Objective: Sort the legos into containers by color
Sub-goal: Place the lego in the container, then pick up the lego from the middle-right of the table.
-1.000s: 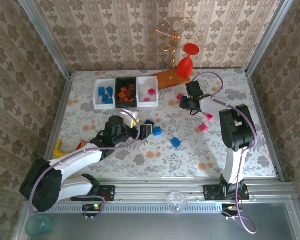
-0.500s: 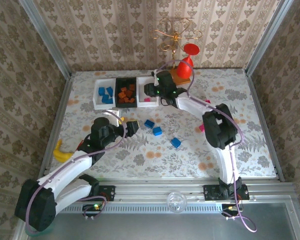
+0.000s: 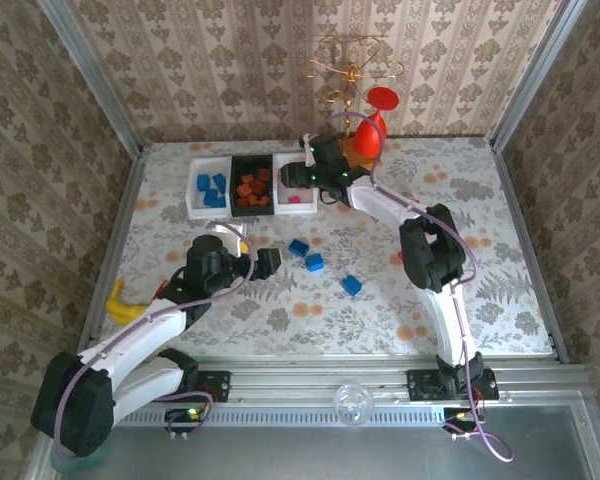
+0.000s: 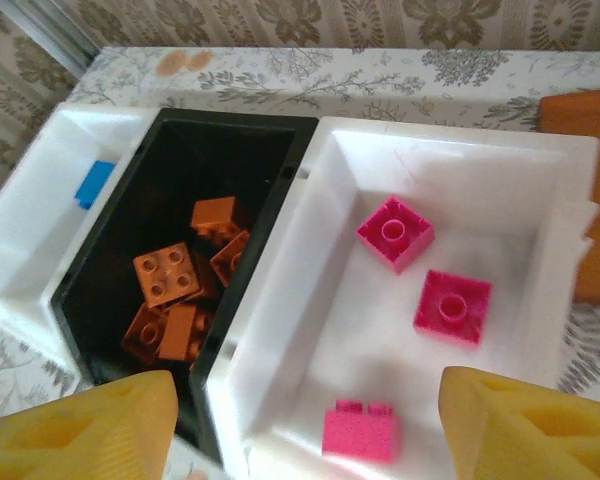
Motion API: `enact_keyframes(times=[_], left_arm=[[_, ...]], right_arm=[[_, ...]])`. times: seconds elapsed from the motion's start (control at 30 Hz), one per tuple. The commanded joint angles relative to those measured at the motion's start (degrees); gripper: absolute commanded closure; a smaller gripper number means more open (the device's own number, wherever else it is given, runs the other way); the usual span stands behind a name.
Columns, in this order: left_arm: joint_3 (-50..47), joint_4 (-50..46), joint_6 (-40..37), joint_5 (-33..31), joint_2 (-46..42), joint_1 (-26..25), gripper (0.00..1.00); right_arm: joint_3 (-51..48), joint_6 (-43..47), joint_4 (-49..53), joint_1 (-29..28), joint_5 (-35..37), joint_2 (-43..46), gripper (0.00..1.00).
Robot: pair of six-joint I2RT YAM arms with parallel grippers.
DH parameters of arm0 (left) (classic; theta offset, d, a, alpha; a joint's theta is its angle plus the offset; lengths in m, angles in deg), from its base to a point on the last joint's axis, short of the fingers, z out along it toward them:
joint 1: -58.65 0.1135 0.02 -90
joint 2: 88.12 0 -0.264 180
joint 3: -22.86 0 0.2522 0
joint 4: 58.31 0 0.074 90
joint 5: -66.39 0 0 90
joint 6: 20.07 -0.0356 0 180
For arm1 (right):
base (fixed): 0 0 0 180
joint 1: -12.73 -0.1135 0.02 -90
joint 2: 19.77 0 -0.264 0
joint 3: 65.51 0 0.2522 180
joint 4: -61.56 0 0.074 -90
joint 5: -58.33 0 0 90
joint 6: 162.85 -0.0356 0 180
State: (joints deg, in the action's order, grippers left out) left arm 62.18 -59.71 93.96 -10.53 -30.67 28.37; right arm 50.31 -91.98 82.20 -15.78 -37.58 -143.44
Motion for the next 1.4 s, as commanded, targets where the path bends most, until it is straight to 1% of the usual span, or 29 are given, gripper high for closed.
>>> enact_keyframes(times=[0.0,0.1,0.23,0.33,0.43,0.53,0.63,0.73,0.87,1.03,1.13,1.23,1.33,1.37], left_arm=[[1.39,1.54,0.48,2.46,0.99,-0.33,0.02],[2.02,2.25,-0.84,2.18,2.06,-2.06,0.02],[3.12,2.84,-2.96,-0.06,3.56,-4.97,0.03],[3.90,3.54,-3.93,-0.68,5.05,-6.18,0.03],[5.37,3.30,-5.26,-0.34,6.92,-7.12,0.05],[6.34,3.96,-6.90,0.61,8.71,-8.62,0.05],[7.02,5.36,-8.36,1.89,10.32,-10.36,0.06],[6.83,7.43,-10.06,2.80,11.56,-12.42,0.06],[7.51,8.80,-11.00,3.24,13.48,-13.22,0.07],[8.71,8.61,-10.95,3.00,15.06,-13.31,0.07],[8.24,9.27,-10.31,2.92,15.08,-13.40,0.08],[7.54,9.62,-9.73,2.83,14.67,-13.49,0.08],[6.71,9.93,-9.57,2.27,14.10,-13.48,0.08],[6.61,9.90,-9.46,2.06,13.93,-13.49,0.08]], right_arm=[[-7.73,2.93,-1.47,0.69,2.17,10.18,0.26],[-16.58,4.18,-2.48,1.58,4.70,16.82,0.24],[-26.77,5.04,-1.21,4.08,9.70,24.67,0.21],[-33.54,4.04,-0.63,6.95,10.32,29.60,0.20],[-39.36,3.20,-0.19,9.23,11.53,33.24,0.19],[-42.89,2.70,1.69,10.73,14.28,34.76,0.18],[-44.42,2.46,3.39,11.20,17.59,34.87,0.16],[-43.93,1.49,6.84,11.41,18.83,34.35,0.15],[-43.31,0.36,10.90,11.98,21.89,33.50,0.14],[-41.20,-1.35,13.97,14.82,20.52,29.84,0.15],[-39.81,-2.04,17.14,15.00,19.21,28.11,0.18],[-41.76,-2.92,19.35,14.99,18.47,28.72,0.19],[-43.78,-3.41,19.84,15.70,18.89,28.08,0.17],[-43.40,-3.44,20.44,16.22,17.60,27.40,0.17]])
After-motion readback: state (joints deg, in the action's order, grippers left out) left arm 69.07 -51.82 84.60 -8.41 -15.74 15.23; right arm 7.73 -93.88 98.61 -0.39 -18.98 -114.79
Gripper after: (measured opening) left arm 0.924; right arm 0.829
